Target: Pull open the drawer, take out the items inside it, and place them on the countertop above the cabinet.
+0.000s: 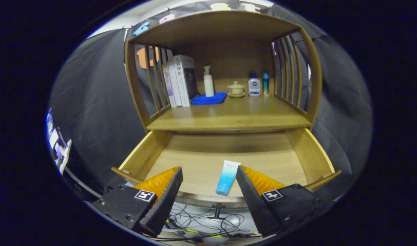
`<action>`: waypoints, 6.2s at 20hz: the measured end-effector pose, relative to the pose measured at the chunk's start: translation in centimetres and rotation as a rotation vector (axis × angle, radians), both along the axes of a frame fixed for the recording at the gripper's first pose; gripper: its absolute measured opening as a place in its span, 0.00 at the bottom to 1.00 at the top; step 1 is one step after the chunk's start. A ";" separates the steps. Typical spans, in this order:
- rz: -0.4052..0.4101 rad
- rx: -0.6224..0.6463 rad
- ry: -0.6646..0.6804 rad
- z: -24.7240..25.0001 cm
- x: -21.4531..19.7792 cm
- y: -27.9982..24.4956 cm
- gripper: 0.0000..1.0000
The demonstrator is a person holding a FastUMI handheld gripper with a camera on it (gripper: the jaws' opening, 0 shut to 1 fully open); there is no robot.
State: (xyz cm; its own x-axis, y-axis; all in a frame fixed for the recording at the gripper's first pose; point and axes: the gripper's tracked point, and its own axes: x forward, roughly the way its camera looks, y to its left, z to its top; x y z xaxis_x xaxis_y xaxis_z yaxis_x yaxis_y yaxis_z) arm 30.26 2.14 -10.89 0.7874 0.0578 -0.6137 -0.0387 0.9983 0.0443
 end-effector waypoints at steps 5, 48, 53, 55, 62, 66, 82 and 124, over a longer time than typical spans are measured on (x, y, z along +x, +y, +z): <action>-0.109 -0.025 0.308 -4.6 2.2 -1.3 0.99; -0.183 0.043 0.321 4.1 12.0 -1.4 0.42; -0.186 0.017 0.273 5.1 15.6 -1.7 0.41; -0.189 0.003 0.266 4.9 16.7 -1.7 0.41; -0.221 -0.085 0.260 2.8 20.5 -2.2 0.41; -0.196 -0.092 0.270 1.9 21.2 -1.5 0.42; -0.017 -0.065 0.125 6.0 12.5 3.1 0.78; -0.189 -0.047 -0.295 -9.1 -6.4 -1.9 0.99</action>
State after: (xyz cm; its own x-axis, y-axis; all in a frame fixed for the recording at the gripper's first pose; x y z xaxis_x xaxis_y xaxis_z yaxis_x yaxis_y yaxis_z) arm 23.85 0.29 -20.02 0.9253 -0.1287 -0.3568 0.1426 0.9897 0.0129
